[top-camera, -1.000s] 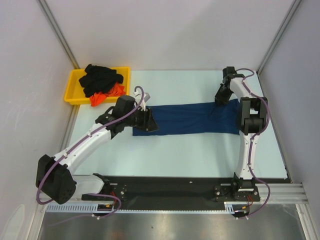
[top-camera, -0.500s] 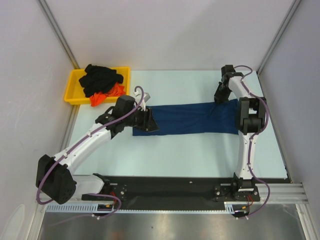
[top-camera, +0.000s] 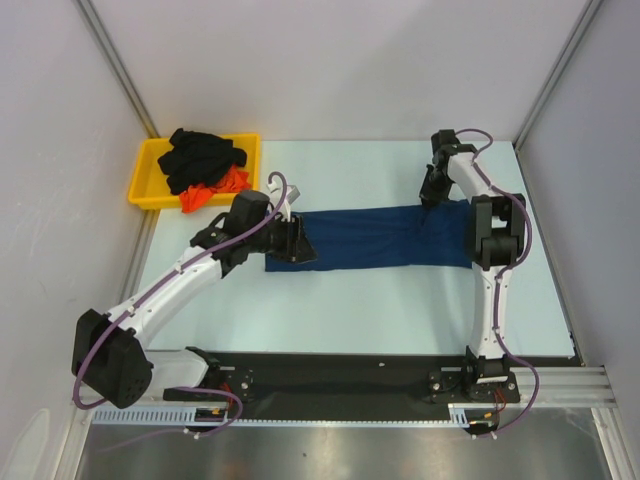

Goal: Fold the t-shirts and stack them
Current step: Fold the tshirt

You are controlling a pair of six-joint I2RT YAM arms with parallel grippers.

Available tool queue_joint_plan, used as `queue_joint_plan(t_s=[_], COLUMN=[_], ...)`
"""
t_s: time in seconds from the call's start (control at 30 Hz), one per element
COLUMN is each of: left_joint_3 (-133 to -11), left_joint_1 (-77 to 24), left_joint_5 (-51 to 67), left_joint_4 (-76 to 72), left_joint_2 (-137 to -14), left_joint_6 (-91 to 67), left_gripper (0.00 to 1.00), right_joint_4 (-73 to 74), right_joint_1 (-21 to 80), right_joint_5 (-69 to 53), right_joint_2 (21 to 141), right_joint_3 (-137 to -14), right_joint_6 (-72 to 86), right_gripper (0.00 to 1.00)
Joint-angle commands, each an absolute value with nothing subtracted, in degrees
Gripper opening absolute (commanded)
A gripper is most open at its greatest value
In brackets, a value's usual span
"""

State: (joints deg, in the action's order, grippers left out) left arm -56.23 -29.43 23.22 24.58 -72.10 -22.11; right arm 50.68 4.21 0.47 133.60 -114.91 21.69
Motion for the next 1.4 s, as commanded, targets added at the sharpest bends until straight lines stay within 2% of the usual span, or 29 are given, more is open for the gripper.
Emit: queue_joint_plan(t_s=[0.0, 0.43, 0.8, 0.9, 1.03, 1.37], left_joint_3=[-56.6, -56.2, -56.3, -56.3, -56.1, -56.2], left_joint_1=[-28.9, -28.8, -28.7, -28.7, -28.7, -27.3], left_joint_5=[24.8, 24.3, 24.7, 25.2, 25.4, 26.3], left_joint_4=[22.7, 22.5, 22.2, 21.7, 21.5, 22.6], left_joint_2=[-71.5, -71.2, -72.0, -72.3, -72.3, -71.4], left_joint_6=[-22.6, -23.6, -23.6, -23.9, -23.6, -22.0], left_gripper=[0.47, 0.47, 0.47, 0.47, 0.47, 0.47], right_joint_4=[50.3, 48.3, 48.1, 46.3, 42.4, 30.6], right_joint_1=[5.4, 6.0, 6.4, 6.4, 6.3, 5.5], right_joint_5=[-0.6, -1.8, 0.0, 2.0, 4.7, 4.7], right_joint_2=[130.0, 131.4, 127.4, 123.9, 118.0, 105.3], right_joint_3=[-117.2, -119.5, -115.8, -111.6, -99.7, -79.3], right_joint_6=[19.6, 17.9, 20.7, 25.3, 32.4, 51.0], right_gripper=[0.00, 0.00, 0.00, 0.00, 0.00, 0.00])
